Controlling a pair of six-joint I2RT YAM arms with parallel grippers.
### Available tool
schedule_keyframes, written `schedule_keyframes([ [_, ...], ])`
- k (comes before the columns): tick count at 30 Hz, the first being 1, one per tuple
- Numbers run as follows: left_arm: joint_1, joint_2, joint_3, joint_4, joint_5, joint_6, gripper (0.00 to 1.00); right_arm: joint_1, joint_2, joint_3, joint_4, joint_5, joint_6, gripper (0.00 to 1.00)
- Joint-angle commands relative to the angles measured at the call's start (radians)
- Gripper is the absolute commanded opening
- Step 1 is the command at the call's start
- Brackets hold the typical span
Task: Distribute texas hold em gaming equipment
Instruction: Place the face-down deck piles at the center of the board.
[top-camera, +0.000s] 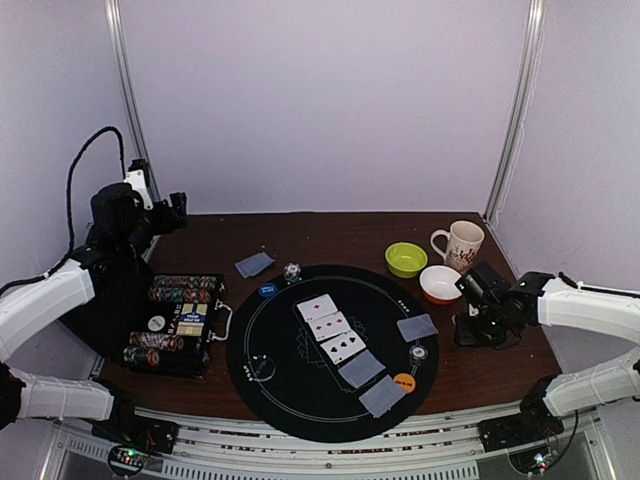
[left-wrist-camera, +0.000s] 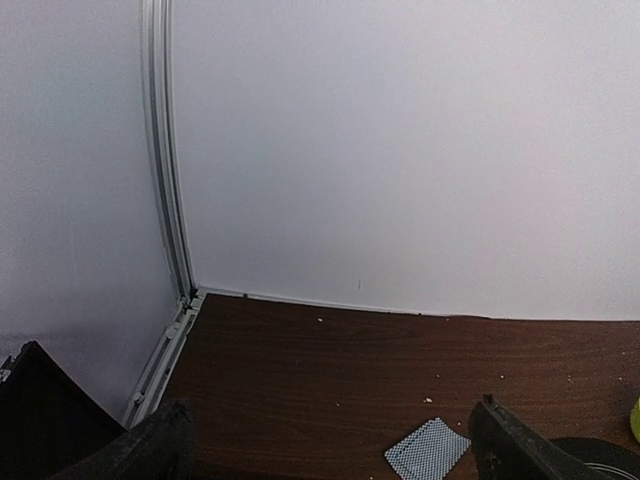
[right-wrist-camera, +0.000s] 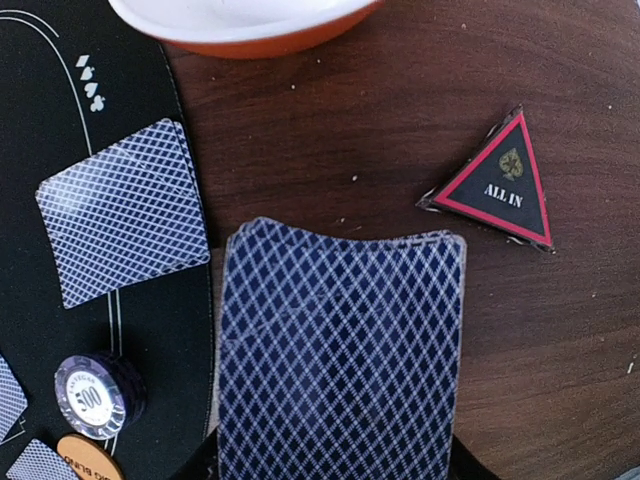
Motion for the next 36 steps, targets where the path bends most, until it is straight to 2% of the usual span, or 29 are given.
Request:
schedule_keyframes([
  [1,0.018,-0.014,0.005,0.059,0.008,0.030,0.98,-0.004,0.030,-0.046,0.063,-0.009,0.063,0.48],
  [13,0.040,-0.047,-0.002,0.069,0.001,0.040,0.98,0.005,0.070,-0.147,0.161,-0.055,0.125,0.49],
  [24,0.052,-0.064,-0.005,0.073,-0.005,0.042,0.98,0.005,0.080,-0.140,0.123,-0.021,0.123,0.82],
  [25,0.052,-0.064,-0.005,0.073,-0.004,0.041,0.98,0.005,0.077,-0.136,0.118,-0.020,0.123,0.88],
  [26,0.051,-0.063,-0.005,0.071,-0.004,0.042,0.98,0.005,0.071,-0.131,0.113,-0.019,0.122,0.98],
  [31,0.055,-0.061,-0.004,0.066,-0.001,0.048,0.98,0.005,0.036,-0.051,0.054,0.002,0.103,1.00],
  [36,0.063,-0.052,0.004,0.054,-0.001,0.069,0.98,0.004,0.006,0.146,-0.011,0.089,0.016,1.00],
])
